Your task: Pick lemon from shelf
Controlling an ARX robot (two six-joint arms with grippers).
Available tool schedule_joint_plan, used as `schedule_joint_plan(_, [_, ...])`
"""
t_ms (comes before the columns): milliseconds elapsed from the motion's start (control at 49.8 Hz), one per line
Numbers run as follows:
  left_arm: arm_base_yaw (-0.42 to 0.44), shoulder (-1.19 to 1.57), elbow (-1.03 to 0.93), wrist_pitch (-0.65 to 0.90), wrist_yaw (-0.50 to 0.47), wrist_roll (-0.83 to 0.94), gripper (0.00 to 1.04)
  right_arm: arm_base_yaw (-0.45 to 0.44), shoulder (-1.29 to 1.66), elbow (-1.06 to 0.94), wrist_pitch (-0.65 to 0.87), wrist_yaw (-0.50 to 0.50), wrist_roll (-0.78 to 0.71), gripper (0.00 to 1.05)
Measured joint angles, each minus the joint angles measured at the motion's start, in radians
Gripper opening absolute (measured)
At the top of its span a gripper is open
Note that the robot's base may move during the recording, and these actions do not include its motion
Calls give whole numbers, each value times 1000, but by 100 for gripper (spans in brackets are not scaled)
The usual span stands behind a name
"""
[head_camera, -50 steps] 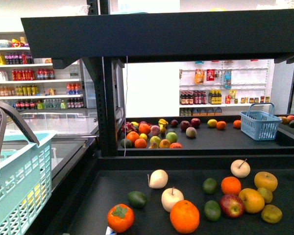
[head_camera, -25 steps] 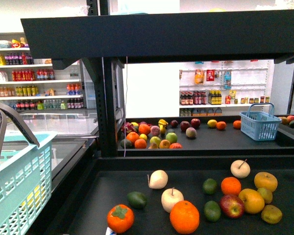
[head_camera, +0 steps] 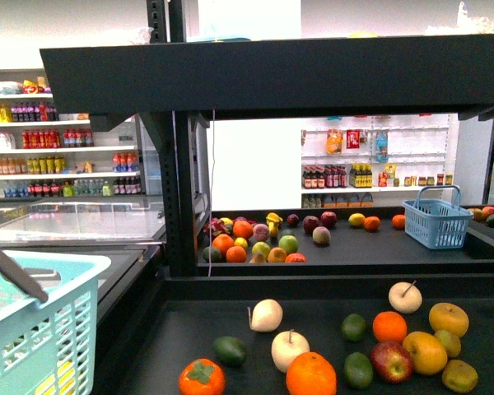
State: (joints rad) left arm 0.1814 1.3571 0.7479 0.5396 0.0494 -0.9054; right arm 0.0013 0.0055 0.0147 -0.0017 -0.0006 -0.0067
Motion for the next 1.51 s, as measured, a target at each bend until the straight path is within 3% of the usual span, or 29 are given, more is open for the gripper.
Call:
schedule_joint_plan(161, [62,1,-29,-26,-14,40,97,0,0,0,0,0,0,97])
schedule_joint_plan(381, [53,-51,-31,-85,-8,78,97,0,0,0,0,0,0,97])
schedule_joint_plan(703, [15,-317,-31,-367,-115,326,97,0,0,0,0,0,0,97])
schedule_joint_plan(883, [-90,-500,-49,-462,-268,500,97,0,0,0,0,0,0,97])
schedule_joint_plan(1064, [-320,-690,-105,-483,-498,658,97,0,0,0,0,0,0,97])
schedule_joint_plan(1164, [-412,-824,-176,-566,-355,790,81,0,0,0,0,0,0,97])
schedule_joint_plan(1205, [-466,-886,-232,-580,-376,826,74,0,0,0,0,0,0,97])
schedule_joint_plan(1245, [-574,-1001,-337,-598,-468,858,61,0,0,0,0,0,1,97])
schedule_joint_plan(1305, [-626,-1084,-441,-550,-495,877,49,0,0,0,0,0,2,97])
schedule_joint_plan(1405, [-587,-1145,-545,-539,-438,886,31,0,-1,0,0,-1,2,97])
schedule_joint_plan(1506, [-477,-1202,-592,-540,-328,891,4,0,-1,0,0,0,2,97])
